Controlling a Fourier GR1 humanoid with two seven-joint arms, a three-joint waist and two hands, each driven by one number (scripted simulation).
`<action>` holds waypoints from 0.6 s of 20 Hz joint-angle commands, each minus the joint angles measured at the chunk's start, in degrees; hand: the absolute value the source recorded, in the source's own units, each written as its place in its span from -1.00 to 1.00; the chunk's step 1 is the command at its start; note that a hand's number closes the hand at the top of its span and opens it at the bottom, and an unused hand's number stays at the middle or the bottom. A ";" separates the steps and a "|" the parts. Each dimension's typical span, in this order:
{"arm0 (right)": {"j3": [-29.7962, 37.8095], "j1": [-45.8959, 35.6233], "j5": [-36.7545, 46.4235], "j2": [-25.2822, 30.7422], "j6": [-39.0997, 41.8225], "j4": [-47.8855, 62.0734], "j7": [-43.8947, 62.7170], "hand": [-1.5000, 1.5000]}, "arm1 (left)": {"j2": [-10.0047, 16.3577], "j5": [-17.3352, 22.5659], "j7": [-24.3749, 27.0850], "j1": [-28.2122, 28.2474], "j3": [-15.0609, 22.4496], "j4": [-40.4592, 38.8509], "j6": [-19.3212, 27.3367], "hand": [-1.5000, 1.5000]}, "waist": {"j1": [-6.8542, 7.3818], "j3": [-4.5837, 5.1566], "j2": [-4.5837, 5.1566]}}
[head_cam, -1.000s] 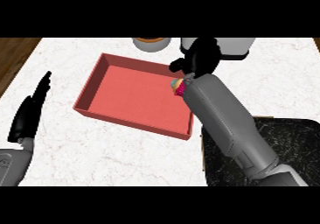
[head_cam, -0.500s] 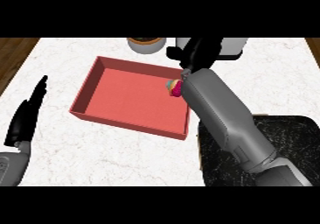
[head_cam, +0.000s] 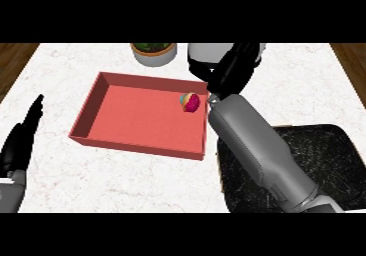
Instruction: Pick the cupcake from the tray and place it in the cardboard box
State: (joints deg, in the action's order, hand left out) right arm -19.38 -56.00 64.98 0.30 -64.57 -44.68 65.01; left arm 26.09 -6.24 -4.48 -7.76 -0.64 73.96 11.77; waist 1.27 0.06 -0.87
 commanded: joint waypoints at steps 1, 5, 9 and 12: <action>-0.70 4.95 3.14 -0.28 -2.62 -8.05 10.64 -1.00 | 1.03 0.54 -0.63 2.24 -1.55 0.51 0.02 0.00 | -2.52 0.00 -0.97; -2.41 16.01 7.23 -0.29 -1.42 -15.64 10.04 -1.00 | 0.08 0.06 0.84 5.15 -2.06 0.26 1.82 0.00 | -4.29 0.04 -1.50; -5.59 24.56 11.06 -0.29 3.66 -27.47 10.85 -1.00 | 1.02 1.11 -0.41 3.50 -3.10 0.60 0.64 0.00 | -5.46 0.05 -1.36; -9.51 33.22 12.45 -0.29 5.52 -35.68 11.13 -1.00 | 0.80 1.07 1.25 5.04 -3.43 0.09 0.86 0.00 | -5.87 0.06 -1.28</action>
State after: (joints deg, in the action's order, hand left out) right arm -24.78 -31.47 74.57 0.08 -62.13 -70.87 69.88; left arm 27.18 -5.27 -3.38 -3.04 -3.88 74.03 12.53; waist -3.67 0.12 -2.20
